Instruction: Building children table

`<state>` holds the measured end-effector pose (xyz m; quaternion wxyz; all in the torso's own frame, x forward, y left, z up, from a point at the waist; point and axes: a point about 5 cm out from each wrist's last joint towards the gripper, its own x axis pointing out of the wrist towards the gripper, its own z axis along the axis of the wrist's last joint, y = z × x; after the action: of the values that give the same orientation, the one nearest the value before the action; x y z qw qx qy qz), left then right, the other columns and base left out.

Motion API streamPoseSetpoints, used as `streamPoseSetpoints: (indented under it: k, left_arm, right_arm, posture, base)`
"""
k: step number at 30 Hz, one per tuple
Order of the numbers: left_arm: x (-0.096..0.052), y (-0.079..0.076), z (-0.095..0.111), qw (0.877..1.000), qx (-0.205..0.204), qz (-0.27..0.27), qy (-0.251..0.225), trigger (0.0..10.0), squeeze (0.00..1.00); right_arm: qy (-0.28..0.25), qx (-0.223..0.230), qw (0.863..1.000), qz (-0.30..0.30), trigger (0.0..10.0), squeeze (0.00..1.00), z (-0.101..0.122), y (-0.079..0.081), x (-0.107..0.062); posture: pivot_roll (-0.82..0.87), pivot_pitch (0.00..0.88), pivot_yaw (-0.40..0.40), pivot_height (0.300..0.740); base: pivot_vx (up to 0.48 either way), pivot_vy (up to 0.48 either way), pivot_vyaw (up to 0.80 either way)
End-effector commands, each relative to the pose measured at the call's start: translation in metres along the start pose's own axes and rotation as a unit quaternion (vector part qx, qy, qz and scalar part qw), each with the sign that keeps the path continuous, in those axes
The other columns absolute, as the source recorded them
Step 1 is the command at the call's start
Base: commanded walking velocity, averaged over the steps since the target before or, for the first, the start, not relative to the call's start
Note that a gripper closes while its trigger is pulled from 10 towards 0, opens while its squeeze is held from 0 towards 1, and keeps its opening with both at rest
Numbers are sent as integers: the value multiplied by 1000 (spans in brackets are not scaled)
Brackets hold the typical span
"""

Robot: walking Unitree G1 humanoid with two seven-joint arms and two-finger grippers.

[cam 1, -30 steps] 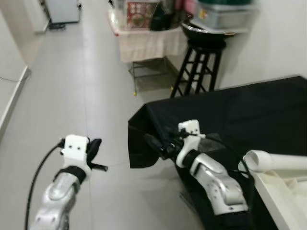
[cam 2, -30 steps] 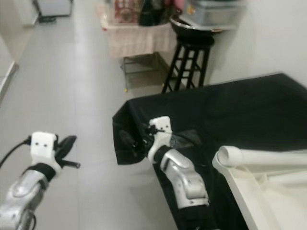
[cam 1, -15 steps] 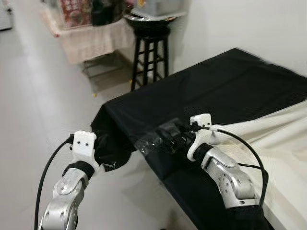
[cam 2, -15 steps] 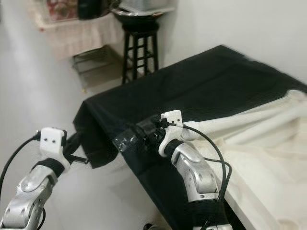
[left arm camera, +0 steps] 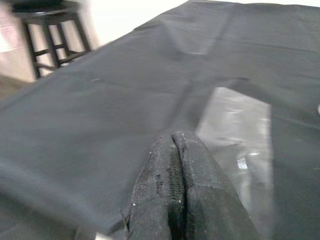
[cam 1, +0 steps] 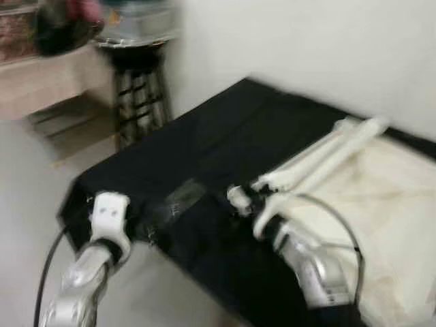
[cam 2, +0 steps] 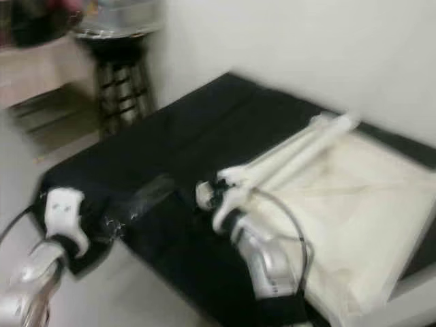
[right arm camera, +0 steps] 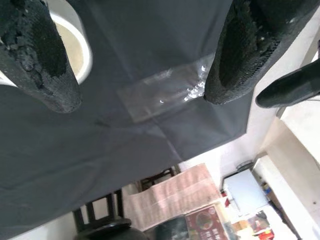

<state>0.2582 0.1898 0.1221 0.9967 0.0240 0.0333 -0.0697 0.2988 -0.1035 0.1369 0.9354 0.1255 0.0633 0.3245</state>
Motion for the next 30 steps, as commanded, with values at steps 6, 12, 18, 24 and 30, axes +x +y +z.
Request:
streamPoseSetpoints:
  k: [6,12,18,24,30]
  left_arm:
    - [0,-2,-1,1000,0,-3,5,10000,0]
    - [0,-1,-1,1000,2,-3,5,10000,0]
    - [0,-1,-2,1000,2,-2,5,10000,0]
    - [1,-1,-3,1000,2,-2,12,10000,0]
    - [1,-1,-4,1000,4,-1,14,10000,0]
  right_arm:
    - [3,5,1000,-10,10000,0,-1,-5,-4]
    - [5,6,1000,-7,10000,0,-1,-5,-3]
    - [4,6,1000,0,10000,0,-1,-4,-3]
    - [-2,1,1000,10,10000,0,1,-2,-4]
    - [-1,0,1000,14,10000,0,0,-1,-4]
  posture:
    - [-30,80,-16,740]
    - [-20,75,-19,740]
    - [-19,74,-18,740]
    - [-16,70,-23,740]
    - [-17,66,-23,740]
  base:
    - [0,0,-800]
    - [0,0,-800]
    - [0,0,-800]
    - [0,480,0]
    - [0,480,0]
